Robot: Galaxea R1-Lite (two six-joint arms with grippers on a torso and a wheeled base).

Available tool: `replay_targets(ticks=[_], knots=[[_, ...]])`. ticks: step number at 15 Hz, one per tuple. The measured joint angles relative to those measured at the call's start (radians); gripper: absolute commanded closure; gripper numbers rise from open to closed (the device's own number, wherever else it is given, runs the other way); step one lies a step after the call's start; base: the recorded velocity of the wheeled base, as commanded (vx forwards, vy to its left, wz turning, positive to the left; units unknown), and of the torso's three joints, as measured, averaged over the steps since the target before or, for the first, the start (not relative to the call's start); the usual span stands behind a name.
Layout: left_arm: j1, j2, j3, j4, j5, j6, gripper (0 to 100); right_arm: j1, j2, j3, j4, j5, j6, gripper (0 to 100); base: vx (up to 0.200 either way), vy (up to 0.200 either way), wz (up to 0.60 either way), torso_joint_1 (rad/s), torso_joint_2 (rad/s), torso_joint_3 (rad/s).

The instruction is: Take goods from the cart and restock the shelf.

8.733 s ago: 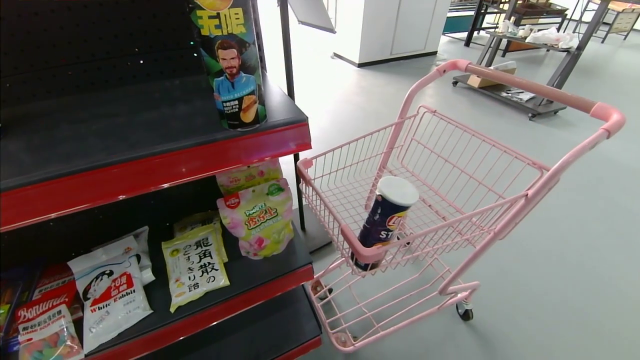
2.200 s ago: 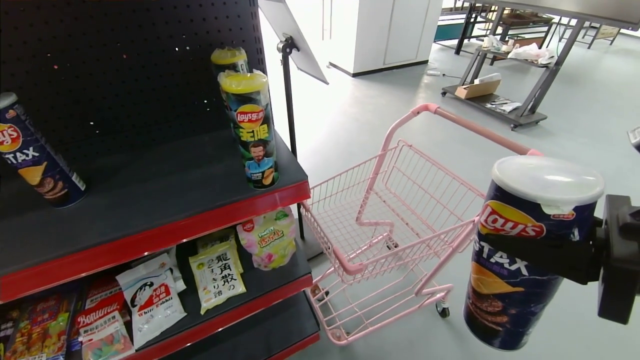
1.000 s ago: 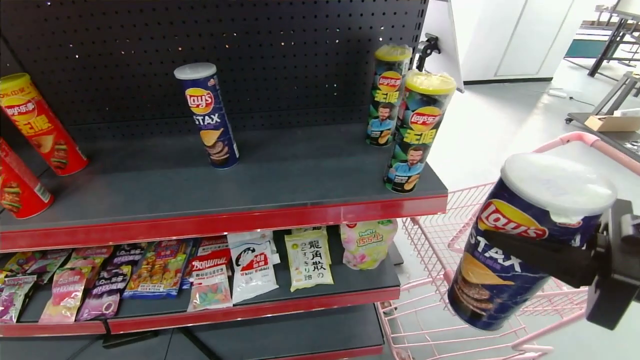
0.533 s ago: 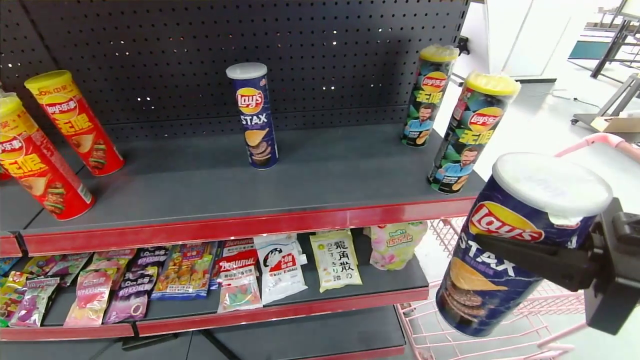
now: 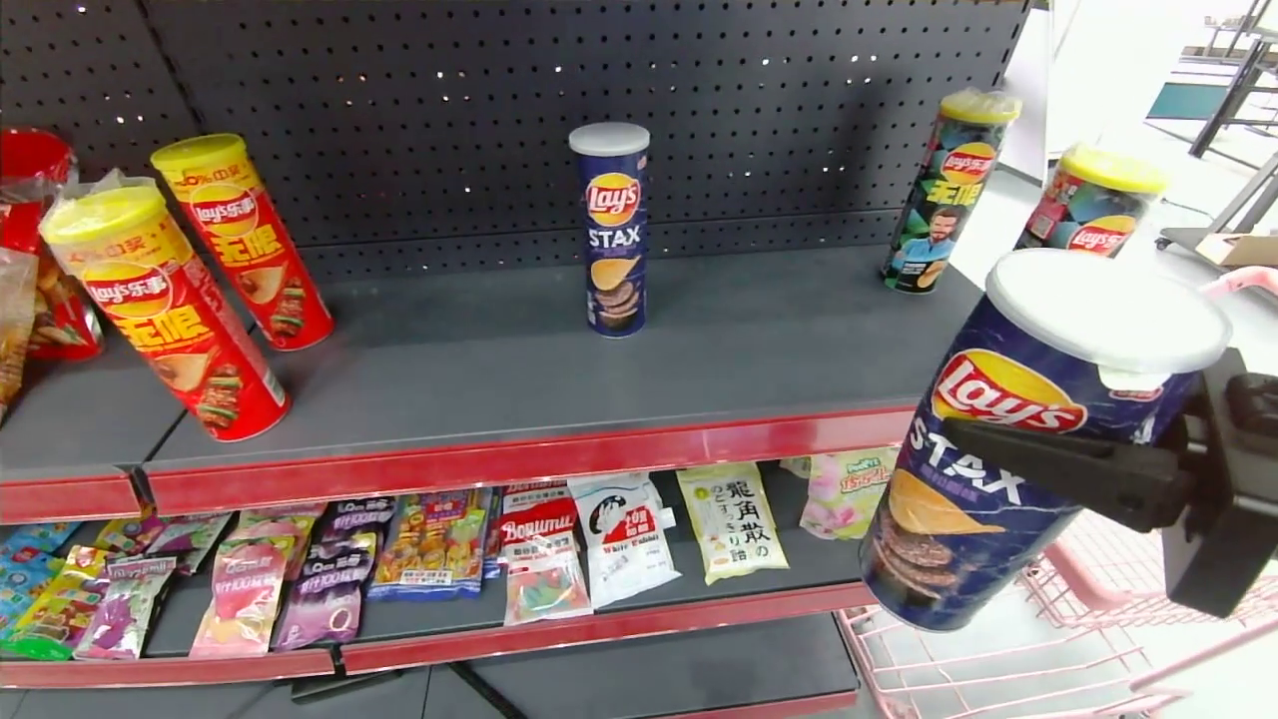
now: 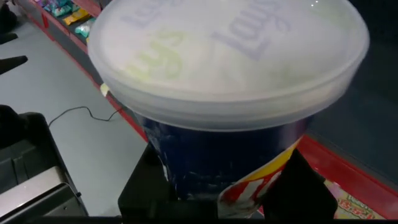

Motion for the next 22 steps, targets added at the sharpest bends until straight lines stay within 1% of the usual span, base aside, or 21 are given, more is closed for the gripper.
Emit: replay_targets(ticks=[3,7,9,14,15,22], knots=[[0.001,0.0,0.0,-0.001,-0.001,0.001,0,0.005,0.004,-0.009,0.001,-0.001,-0.001,100,0.2,0.0,0.0,0.002,0.0,-0.001],[0.0,0.0,0.0,0.0,0.0,0.001,0,0.047,0.005,-0.026,0.001,-0.003,-0.001,100,0.2,0.0,0.0,0.005,0.0,0.002],[0.0,0.0,0.0,0.0,0.0,0.0,0,0.053,0.006,-0.028,0.0,-0.003,-0.002,100,0.2,0.0,0.0,0.002,0.0,0.002],[0.0,0.0,0.0,0.0,0.0,0.001,0,0.055,0.007,-0.027,0.001,-0.005,-0.002,100,0.0,0.0,0.0,0.0,0.0,0.0],[0.0,0.0,0.0,0.0,0.0,0.001,0,0.056,0.006,-0.027,-0.001,-0.004,-0.001,100,0.2,0.0,0.0,-0.012,0.0,0.007],[0.0,0.0,0.0,0.0,0.0,0.0,0,0.055,0.006,-0.026,0.0,-0.004,-0.002,100,0.0,0.0,0.0,0.0,0.0,0.0]])
